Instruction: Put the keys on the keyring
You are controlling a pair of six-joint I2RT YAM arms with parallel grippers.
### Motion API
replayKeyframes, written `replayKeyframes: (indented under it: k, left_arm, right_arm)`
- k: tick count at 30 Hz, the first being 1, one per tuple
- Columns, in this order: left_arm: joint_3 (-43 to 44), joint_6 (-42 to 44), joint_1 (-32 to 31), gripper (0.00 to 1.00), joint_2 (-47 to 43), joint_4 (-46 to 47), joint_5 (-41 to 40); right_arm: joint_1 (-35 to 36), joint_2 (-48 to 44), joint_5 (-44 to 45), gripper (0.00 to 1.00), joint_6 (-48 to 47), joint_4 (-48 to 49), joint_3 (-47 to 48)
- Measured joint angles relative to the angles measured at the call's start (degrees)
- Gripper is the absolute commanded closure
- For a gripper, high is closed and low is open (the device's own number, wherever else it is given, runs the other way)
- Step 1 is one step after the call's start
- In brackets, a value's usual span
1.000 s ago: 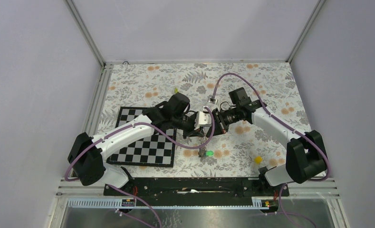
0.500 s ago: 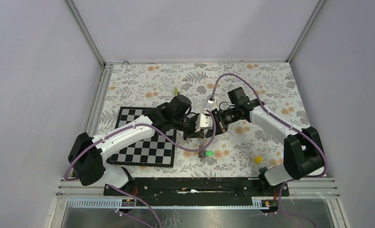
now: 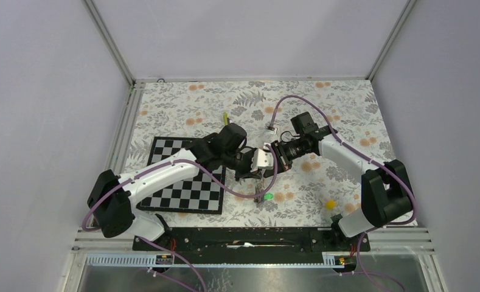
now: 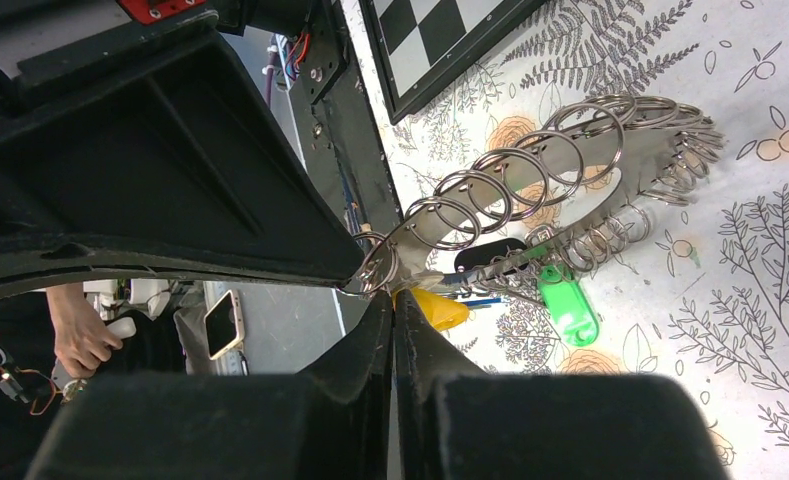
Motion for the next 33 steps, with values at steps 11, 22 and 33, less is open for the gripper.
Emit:
replayKeyframes:
  k: [11, 22, 33]
  left_arm:
    - [0.00, 1.38, -1.01, 1.00, 0.22, -1.22, -0.76]
    - [0.02, 1.40, -5.03, 1.00, 0.35, -2.19, 4.31]
    - [0.02, -1.14, -0.15, 1.00, -0.50, -0.90, 4.24]
  right_arm:
    - [-0.09, 1.29, 0.02, 1.00, 0.22, -1.33, 0.90]
    - [-1.55, 2.95, 4.22, 1.00, -0.09, 1.42, 2.38]
    - [-3.41, -2.23, 5.20, 1.00, -8.63, -2.05, 2.29]
